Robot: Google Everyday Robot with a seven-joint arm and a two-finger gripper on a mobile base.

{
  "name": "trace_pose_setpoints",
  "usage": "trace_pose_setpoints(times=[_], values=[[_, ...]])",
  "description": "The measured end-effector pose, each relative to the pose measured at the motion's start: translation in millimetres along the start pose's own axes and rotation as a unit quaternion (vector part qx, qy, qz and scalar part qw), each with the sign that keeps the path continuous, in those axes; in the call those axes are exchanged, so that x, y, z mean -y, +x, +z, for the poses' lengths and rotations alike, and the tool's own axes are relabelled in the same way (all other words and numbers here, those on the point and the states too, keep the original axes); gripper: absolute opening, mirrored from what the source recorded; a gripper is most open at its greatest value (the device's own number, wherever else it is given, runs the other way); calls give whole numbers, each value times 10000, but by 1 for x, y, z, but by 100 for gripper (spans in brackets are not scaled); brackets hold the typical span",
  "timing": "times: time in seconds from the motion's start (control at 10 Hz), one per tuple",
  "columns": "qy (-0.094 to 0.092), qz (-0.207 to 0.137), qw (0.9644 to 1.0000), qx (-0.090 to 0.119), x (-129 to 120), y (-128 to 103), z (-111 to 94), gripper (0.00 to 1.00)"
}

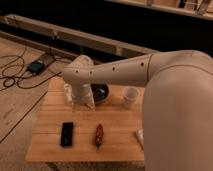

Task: Push the ceramic bowl across the table

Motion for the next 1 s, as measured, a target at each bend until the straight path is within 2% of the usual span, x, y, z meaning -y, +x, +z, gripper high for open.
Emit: trace_pose_setpoints(times=[0.5, 0.7, 1.0], values=[[-35, -424, 9987, 263, 33, -53, 38, 65], [-12, -427, 9983, 394, 47, -76, 51, 65], [59, -276, 9986, 442, 62, -106, 75, 65]])
